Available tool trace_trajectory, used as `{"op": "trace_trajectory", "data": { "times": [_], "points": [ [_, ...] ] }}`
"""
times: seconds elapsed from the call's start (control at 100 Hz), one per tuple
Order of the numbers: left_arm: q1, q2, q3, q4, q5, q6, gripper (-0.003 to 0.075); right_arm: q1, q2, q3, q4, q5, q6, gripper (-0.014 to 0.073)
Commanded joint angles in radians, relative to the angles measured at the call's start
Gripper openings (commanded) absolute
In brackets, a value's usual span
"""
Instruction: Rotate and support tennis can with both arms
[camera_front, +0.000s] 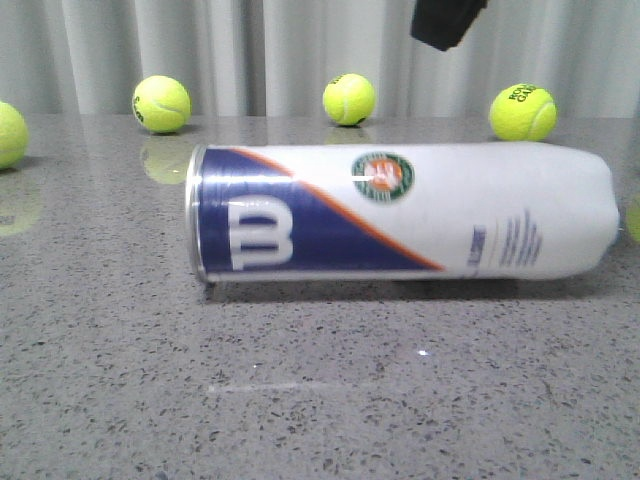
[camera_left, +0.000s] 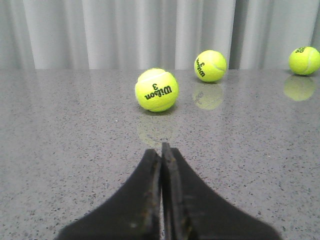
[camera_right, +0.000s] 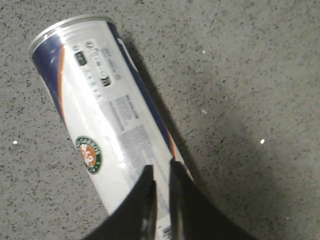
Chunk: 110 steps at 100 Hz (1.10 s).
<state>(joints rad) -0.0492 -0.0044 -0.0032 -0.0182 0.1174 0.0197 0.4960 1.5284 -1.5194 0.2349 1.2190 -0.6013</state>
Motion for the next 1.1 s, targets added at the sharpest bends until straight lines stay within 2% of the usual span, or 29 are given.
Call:
{"op": "trace_trajectory", "data": {
  "times": [0.0,0.27,0.53,1.09],
  "points": [
    [0.005,-0.039,0.047,-0.008,-0.082,-0.005,-0.0021,0.0,-0.042,-0.028,0.007,0.064,0.061,-0.0055],
    [0.005,-0.039,0.047,-0.008,-0.082,-0.005,-0.0021,-0.005,-0.087,-0.025,0.006,0.025,0.36,-0.0056],
    [0.005,-0.039,0.047,-0.008,-0.082,-0.005,-0.0021,-0.005,-0.217,0.031,-0.059,-0.154,0.575,-0.0056],
    [0.005,-0.039,0.047,-0.008,-0.082,-0.005,-0.0021,-0.005,-0.648,0.504,-0.321,-0.492,0.891,-0.0056]
  ]
}}
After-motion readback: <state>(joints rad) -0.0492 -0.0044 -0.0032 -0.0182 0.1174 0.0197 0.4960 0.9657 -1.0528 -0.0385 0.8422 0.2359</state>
